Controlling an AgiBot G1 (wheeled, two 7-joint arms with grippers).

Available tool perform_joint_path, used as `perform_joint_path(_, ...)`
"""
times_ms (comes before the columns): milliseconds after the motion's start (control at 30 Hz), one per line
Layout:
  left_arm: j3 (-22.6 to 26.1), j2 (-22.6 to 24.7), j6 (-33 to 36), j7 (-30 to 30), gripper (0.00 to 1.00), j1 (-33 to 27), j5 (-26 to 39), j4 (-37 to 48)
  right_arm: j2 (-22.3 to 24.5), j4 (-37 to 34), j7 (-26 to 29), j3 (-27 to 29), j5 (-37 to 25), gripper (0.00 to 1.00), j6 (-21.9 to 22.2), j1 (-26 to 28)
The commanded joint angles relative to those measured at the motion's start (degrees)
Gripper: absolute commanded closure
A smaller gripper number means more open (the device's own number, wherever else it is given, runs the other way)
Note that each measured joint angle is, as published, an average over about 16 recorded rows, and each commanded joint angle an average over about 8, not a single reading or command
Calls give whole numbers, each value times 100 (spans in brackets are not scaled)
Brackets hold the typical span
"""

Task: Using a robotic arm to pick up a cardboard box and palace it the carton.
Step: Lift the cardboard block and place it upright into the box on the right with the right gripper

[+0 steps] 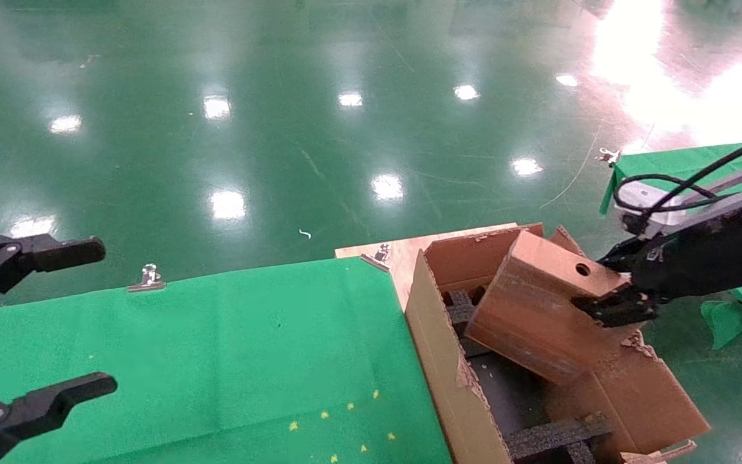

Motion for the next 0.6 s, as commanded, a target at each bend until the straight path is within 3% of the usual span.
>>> perform_joint_path(33,0,0,0,0,0,0,0,0,37,76,399,-17,86,100,255,-131)
perform_joint_path(200,0,0,0,0,0,0,0,0,310,651,1880,-148,-239,100,828,-245)
perform_joint_path(367,0,0,0,0,0,0,0,0,566,1273,3415,-279,-866,100,1096,-199)
perform_joint_path(500,0,0,-1,0,0,0,0,1,659,1627,4206,-333,-1220,100,1144,-148)
perform_joint_path(600,0,-1,-2,1,0,1,0,1,678,1765,4416,-350,-1347,100,1157,-130)
